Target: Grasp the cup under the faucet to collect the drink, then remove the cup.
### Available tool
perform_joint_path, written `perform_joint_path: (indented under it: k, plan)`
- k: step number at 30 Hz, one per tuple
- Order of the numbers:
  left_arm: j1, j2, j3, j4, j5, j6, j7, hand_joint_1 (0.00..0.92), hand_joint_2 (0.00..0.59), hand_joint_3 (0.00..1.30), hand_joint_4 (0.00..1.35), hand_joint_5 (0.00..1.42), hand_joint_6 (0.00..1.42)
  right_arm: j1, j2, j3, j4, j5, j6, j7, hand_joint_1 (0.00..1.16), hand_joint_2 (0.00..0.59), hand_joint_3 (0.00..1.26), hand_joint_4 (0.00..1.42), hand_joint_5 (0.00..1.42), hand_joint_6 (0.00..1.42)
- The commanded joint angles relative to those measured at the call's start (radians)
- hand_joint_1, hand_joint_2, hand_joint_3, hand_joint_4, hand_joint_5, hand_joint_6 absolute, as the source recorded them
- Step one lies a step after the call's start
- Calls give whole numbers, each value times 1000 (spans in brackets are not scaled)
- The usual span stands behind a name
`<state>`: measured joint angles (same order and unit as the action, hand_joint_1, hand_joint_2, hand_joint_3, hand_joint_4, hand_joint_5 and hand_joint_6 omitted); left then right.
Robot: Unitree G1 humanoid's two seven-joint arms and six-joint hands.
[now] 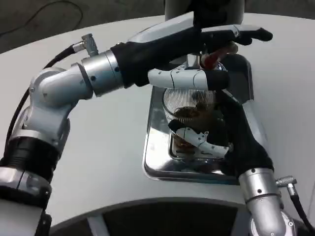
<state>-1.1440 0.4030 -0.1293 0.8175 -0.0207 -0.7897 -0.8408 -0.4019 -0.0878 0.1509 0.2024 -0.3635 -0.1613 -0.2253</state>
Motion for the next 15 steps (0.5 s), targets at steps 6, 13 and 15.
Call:
perform_joint_path:
  k: [6,13,15]
  plan:
    - [64,-24,78,-32,-71,-30,36,0,77,110,93,154,98,38,32,24,13,-51,27,-64,799,250,367,441,478,504]
    - [83,-45,137,-87,-166,-19,28,0,76,76,94,182,128,52,39,20,-7,-66,45,-80,799,250,379,451,504,534]
    - [86,-47,144,-102,-180,-11,23,0,78,83,101,193,145,57,43,17,-13,-70,48,-85,799,250,381,463,507,537]
